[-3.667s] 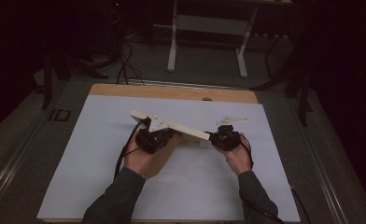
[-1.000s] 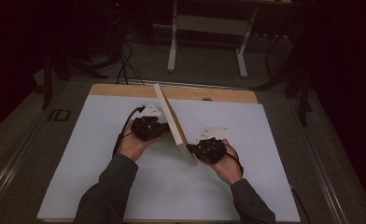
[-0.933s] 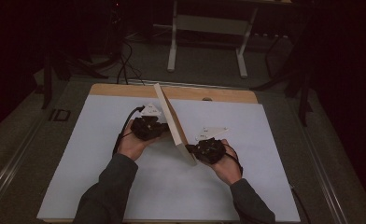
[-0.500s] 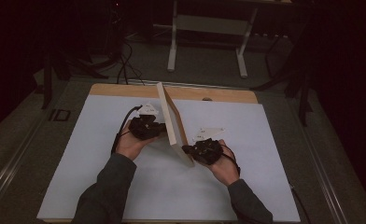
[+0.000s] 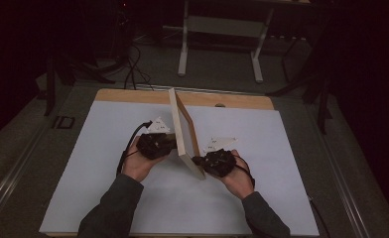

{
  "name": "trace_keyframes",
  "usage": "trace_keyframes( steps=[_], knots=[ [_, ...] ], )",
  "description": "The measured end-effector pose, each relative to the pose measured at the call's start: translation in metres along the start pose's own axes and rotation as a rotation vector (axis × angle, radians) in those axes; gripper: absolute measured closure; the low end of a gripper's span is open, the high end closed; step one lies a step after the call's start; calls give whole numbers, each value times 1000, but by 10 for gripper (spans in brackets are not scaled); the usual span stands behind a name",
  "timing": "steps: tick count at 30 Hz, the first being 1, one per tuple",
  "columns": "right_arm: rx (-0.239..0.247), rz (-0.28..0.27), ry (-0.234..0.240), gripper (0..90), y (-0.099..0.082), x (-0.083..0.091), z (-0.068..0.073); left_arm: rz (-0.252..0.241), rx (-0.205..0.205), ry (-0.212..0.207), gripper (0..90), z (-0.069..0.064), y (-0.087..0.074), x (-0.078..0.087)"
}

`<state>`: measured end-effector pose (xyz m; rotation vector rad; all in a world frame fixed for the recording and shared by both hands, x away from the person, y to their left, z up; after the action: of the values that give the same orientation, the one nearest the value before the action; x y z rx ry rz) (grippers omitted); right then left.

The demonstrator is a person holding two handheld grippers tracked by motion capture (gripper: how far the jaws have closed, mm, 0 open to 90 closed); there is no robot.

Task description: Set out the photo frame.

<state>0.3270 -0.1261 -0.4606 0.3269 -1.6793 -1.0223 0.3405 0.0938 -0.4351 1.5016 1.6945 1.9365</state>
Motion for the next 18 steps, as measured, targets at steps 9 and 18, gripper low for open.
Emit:
trace_keyframes(
  steps=[9,18],
  knots=[
    [35,7,14,900,1,5,7,-10,14,-22,900,2,1,2],
    [46,7,29,900,5,0,12,-13,69,-78,900,18,2,-1]
  ],
)
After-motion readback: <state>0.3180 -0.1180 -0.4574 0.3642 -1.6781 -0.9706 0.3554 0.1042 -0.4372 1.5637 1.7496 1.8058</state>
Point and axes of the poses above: each handheld gripper's, and its own axes: x roughly backward along the jaws, y roughly out of its top, z roughly to its left, the point moved 1 cm from there along -x, roughly forward along the jaws, and after that the axes turned 4 degrees about x, right-handed, at the moved point
